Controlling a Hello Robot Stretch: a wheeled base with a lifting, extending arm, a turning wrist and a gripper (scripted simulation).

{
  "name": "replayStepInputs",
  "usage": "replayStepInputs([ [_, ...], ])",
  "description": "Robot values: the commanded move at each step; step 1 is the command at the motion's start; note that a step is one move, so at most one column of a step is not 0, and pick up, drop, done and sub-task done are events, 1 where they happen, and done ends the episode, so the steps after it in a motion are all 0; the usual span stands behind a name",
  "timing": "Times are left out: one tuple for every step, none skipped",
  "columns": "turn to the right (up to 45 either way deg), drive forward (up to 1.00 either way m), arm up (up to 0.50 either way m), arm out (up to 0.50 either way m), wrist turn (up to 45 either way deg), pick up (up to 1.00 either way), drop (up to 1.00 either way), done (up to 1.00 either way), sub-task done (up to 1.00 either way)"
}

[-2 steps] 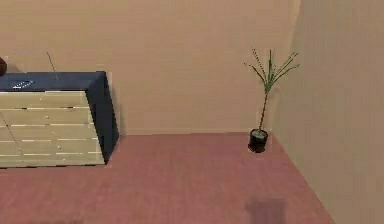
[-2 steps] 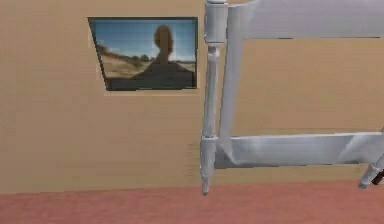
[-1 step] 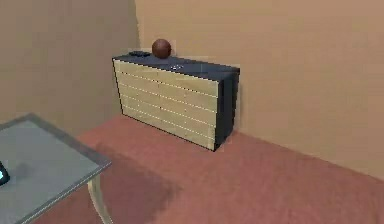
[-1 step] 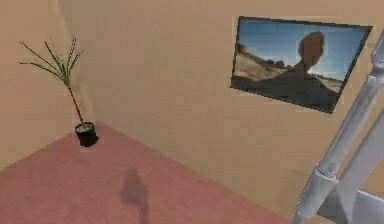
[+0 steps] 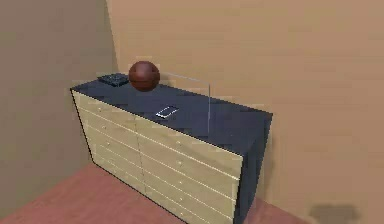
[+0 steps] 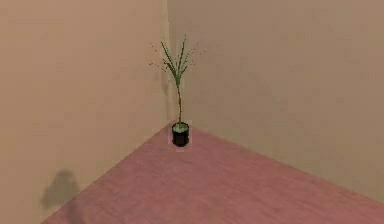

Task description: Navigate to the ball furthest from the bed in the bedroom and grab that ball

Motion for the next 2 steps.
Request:
replayStepInputs([
  [-12.0,0.00,0.00,0.00,0.0,0.00,0.00,0.00,0.00],
  [0.0,0.15,0.00,0.00,0.0,0.00,0.00,0.00,0.00],
])
